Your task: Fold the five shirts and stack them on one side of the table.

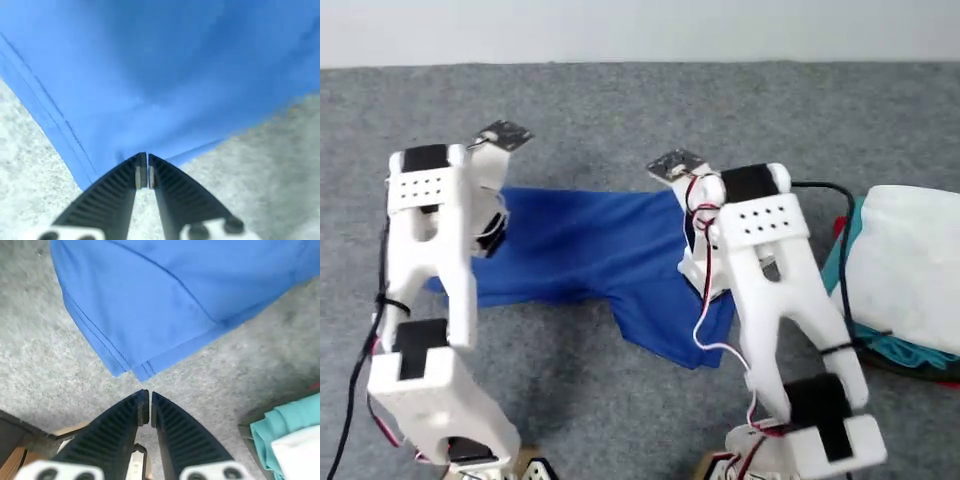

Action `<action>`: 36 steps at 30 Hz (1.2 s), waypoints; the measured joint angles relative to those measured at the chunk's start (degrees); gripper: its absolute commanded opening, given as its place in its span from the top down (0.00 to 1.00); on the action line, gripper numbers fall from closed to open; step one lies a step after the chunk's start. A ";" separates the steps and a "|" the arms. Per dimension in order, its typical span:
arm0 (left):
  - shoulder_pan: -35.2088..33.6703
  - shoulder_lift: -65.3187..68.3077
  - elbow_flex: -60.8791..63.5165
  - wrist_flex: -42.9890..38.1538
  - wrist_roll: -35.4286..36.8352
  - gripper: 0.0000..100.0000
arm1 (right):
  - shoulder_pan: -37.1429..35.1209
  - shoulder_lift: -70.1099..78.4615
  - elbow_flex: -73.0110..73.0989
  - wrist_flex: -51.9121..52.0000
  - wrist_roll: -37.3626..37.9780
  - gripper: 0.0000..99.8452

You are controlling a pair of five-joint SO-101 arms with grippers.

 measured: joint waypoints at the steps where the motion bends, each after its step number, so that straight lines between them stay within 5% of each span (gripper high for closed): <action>1: 1.41 -0.79 0.00 0.88 0.70 0.98 | 0.00 -1.23 0.00 0.09 0.00 0.98; 23: 40.26 -1.58 0.00 1.32 9.85 0.81 | 28.57 -25.93 0.00 0.18 0.09 0.98; 36: 51.60 15.56 -5.80 -4.31 12.57 0.88 | 33.76 -35.16 9.05 0.18 0.09 0.98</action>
